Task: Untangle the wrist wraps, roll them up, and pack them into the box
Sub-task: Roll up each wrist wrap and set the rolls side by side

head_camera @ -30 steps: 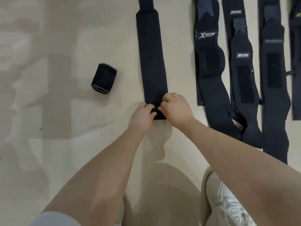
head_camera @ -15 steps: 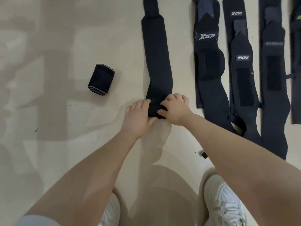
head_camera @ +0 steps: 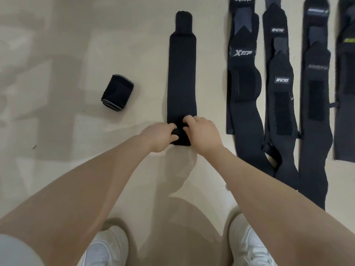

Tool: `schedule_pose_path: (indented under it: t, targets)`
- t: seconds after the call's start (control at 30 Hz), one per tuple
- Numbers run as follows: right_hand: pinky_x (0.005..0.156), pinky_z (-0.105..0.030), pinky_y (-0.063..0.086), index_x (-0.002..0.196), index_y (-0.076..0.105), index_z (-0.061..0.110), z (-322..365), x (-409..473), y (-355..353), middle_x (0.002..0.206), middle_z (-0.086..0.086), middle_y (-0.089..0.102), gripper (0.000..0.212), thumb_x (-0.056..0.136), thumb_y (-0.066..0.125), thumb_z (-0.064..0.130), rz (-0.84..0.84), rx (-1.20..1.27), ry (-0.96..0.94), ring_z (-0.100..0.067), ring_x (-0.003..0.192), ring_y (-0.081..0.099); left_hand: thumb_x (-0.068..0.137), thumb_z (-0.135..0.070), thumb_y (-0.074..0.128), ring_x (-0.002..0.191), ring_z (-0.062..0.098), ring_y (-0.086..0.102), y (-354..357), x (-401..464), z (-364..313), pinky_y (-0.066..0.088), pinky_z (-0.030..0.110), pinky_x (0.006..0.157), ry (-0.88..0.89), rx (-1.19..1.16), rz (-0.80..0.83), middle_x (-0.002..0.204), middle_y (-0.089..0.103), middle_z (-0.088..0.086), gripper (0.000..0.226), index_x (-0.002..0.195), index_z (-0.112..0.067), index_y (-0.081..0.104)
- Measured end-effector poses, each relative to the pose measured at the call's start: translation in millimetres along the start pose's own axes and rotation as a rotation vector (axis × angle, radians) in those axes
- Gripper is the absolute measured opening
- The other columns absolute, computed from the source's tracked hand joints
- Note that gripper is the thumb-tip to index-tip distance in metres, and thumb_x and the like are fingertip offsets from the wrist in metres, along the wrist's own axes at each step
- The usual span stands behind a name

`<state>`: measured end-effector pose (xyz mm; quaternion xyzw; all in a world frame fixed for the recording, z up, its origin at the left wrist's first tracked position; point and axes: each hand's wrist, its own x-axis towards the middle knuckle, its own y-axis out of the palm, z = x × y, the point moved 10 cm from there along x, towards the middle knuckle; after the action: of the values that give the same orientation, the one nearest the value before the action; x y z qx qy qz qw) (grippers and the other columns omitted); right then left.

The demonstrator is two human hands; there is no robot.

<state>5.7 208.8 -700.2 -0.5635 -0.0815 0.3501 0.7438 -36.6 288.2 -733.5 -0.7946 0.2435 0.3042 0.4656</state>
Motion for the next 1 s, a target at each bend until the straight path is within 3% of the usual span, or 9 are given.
schedule_pose_path:
  t: [0.13,0.2,0.33,0.43,0.5,0.57,0.73,0.9,1.0]
  targets:
    - [0.071,-0.03,0.028,0.104,0.056,0.012,7,-7,3,0.097,-0.005,0.057,0.039,0.095,0.041,0.047,0.11,-0.107,-0.093,-0.026,0.089,0.054,0.099,-0.026,0.046,0.096,0.027,0.057,5,-2,25,0.043,0.034,0.081,-0.161,-0.461,-0.041,0.112,0.058,0.012,0.031,0.122,-0.006,0.043]
    - [0.074,-0.03,0.031,0.107,0.056,0.014,8,-18,19,0.102,-0.004,0.055,0.041,0.091,0.048,0.05,0.199,-0.134,-0.08,-0.024,0.093,0.053,0.099,-0.029,0.046,0.096,0.029,0.058,10,-3,31,0.044,0.034,0.08,-0.223,-0.501,-0.053,0.112,0.059,0.015,0.034,0.121,-0.004,0.044]
    - [0.08,-0.035,0.046,0.113,0.06,0.011,-9,-26,27,0.113,-0.005,0.045,0.04,0.09,0.056,0.043,0.177,0.208,0.152,-0.025,0.09,0.054,0.095,-0.037,0.051,0.1,0.03,0.054,-15,-7,23,0.042,0.037,0.078,-0.257,-0.164,-0.175,0.111,0.055,0.012,0.038,0.118,-0.007,0.043]
    - [0.083,-0.036,0.046,0.112,0.06,0.012,-15,-19,28,0.112,-0.005,0.047,0.037,0.091,0.054,0.042,0.225,0.206,0.195,-0.026,0.09,0.055,0.094,-0.026,0.05,0.12,0.028,0.041,-45,-13,-25,0.035,0.037,0.093,0.053,0.327,-0.405,0.131,0.044,0.008,0.034,0.126,-0.013,0.046]
    - [0.081,-0.036,0.045,0.114,0.054,0.012,-21,-18,27,0.107,-0.004,0.052,0.038,0.09,0.056,0.042,0.211,0.253,0.226,-0.024,0.091,0.056,0.096,-0.016,0.041,0.139,0.026,0.023,-26,-14,-49,0.02,0.036,0.109,0.272,0.463,-0.366,0.152,0.027,0.005,0.044,0.14,-0.018,0.039]
    - [0.08,-0.036,0.045,0.116,0.045,0.013,-29,-19,23,0.101,0.0,0.053,0.043,0.086,0.063,0.038,0.171,0.414,0.289,-0.021,0.09,0.055,0.099,-0.015,0.031,0.146,0.02,0.009,-7,-10,-41,0.007,0.034,0.116,0.223,0.437,-0.263,0.159,0.012,0.0,0.051,0.149,-0.018,0.021]
    - [0.078,-0.036,0.043,0.113,0.048,0.015,-25,-11,20,0.103,-0.002,0.058,0.034,0.091,0.057,0.038,0.242,0.298,0.234,-0.02,0.086,0.051,0.102,-0.028,0.029,0.14,0.015,0.028,-11,-1,-21,0.029,0.032,0.11,0.09,0.06,-0.21,0.153,0.031,-0.004,0.044,0.144,-0.019,0.037]
    - [0.078,-0.036,0.045,0.119,0.05,0.008,-20,-9,21,0.106,-0.011,0.061,0.031,0.095,0.051,0.028,0.274,0.333,0.21,-0.024,0.09,0.053,0.094,-0.057,0.031,0.127,0.011,0.039,-13,1,-21,0.042,0.034,0.097,0.087,0.079,-0.112,0.144,0.034,-0.01,0.056,0.134,-0.023,0.051]
    - [0.081,-0.035,0.047,0.12,0.05,0.009,-28,-11,21,0.104,-0.007,0.06,0.032,0.094,0.055,0.027,0.236,0.475,0.309,-0.024,0.093,0.056,0.086,-0.061,0.049,0.119,0.013,0.044,-12,1,-19,0.043,0.035,0.097,0.128,0.044,-0.039,0.139,0.034,-0.008,0.068,0.139,-0.019,0.043]
